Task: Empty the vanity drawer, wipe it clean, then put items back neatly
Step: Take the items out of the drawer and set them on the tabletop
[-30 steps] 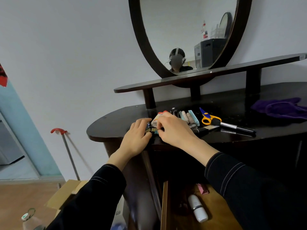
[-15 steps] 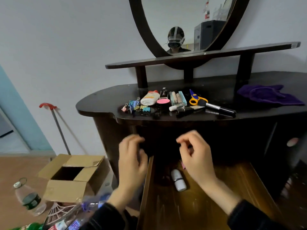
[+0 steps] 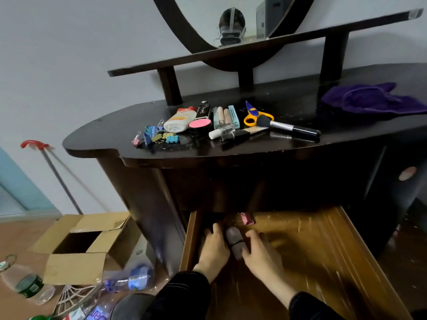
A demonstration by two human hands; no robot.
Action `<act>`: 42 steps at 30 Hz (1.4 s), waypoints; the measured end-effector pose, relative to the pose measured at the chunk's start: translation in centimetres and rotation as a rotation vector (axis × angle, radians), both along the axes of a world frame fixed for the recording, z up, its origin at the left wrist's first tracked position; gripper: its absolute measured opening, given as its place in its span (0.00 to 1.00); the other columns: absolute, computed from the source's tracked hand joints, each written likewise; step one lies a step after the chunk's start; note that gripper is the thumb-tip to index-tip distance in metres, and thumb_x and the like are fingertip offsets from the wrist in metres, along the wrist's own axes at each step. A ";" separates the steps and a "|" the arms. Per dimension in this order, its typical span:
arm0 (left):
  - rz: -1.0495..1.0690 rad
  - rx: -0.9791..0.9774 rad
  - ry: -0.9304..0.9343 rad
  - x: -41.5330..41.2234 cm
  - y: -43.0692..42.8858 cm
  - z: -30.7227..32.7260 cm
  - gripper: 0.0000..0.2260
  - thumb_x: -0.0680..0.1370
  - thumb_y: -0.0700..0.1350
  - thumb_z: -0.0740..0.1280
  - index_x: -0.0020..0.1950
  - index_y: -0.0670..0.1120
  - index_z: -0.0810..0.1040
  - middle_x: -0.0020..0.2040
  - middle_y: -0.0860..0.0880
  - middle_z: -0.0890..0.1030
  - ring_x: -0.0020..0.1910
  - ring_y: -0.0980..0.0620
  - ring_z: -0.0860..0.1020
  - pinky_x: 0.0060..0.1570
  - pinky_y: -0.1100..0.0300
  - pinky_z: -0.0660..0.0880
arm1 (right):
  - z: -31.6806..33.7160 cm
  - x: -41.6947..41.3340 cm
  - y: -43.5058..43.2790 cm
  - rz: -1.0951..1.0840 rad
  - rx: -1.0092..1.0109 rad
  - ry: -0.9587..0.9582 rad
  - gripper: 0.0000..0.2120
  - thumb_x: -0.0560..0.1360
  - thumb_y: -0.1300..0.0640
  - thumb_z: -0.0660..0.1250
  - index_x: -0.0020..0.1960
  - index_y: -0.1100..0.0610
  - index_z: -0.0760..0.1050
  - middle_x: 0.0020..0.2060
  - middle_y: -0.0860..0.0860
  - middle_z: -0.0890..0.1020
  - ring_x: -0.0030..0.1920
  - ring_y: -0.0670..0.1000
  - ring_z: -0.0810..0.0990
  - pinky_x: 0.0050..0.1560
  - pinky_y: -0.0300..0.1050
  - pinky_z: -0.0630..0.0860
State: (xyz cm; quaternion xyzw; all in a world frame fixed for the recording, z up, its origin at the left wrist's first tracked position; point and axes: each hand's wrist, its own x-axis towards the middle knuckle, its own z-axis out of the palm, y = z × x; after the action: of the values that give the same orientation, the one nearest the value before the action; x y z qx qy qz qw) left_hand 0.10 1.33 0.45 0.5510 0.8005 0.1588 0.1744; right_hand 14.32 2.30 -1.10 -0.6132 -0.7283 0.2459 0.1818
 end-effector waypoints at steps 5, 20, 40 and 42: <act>0.074 -0.014 -0.059 0.1 1.6 -0.9 0.32 0.78 0.38 0.66 0.78 0.43 0.54 0.64 0.39 0.73 0.59 0.40 0.78 0.56 0.51 0.78 | -0.7 -1.7 1.2 0.068 -0.056 -0.119 0.27 0.81 0.53 0.65 0.76 0.52 0.58 0.66 0.53 0.76 0.61 0.54 0.80 0.52 0.47 0.78; 0.156 -0.301 -1.475 0.2 -5.8 8.3 0.12 0.66 0.40 0.61 0.48 0.40 0.73 0.38 0.43 0.77 0.36 0.46 0.76 0.37 0.58 0.73 | 8.5 6.1 1.4 0.082 -0.462 0.408 0.06 0.73 0.52 0.67 0.47 0.53 0.78 0.32 0.49 0.71 0.25 0.45 0.65 0.24 0.39 0.59; -0.304 0.687 -1.386 6.5 -7.4 29.4 0.14 0.75 0.52 0.72 0.55 0.44 0.82 0.49 0.42 0.84 0.44 0.46 0.81 0.45 0.52 0.77 | 32.4 14.5 6.1 -0.173 0.171 0.711 0.06 0.77 0.57 0.68 0.50 0.59 0.80 0.29 0.53 0.81 0.25 0.48 0.73 0.23 0.39 0.67; -0.304 0.714 -1.383 7.0 -5.7 30.0 0.13 0.76 0.52 0.71 0.55 0.45 0.82 0.50 0.43 0.85 0.46 0.47 0.82 0.49 0.52 0.77 | 31.6 14.1 8.3 -0.226 0.204 0.637 0.07 0.76 0.56 0.68 0.49 0.59 0.81 0.28 0.52 0.83 0.25 0.49 0.74 0.26 0.42 0.69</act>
State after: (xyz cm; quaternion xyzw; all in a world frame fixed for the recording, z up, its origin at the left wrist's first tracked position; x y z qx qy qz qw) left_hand 7.06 -4.40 30.45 0.4532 0.3273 0.6868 0.4646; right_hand 28.45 10.62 30.49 -0.5609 -0.5834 0.3292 0.4864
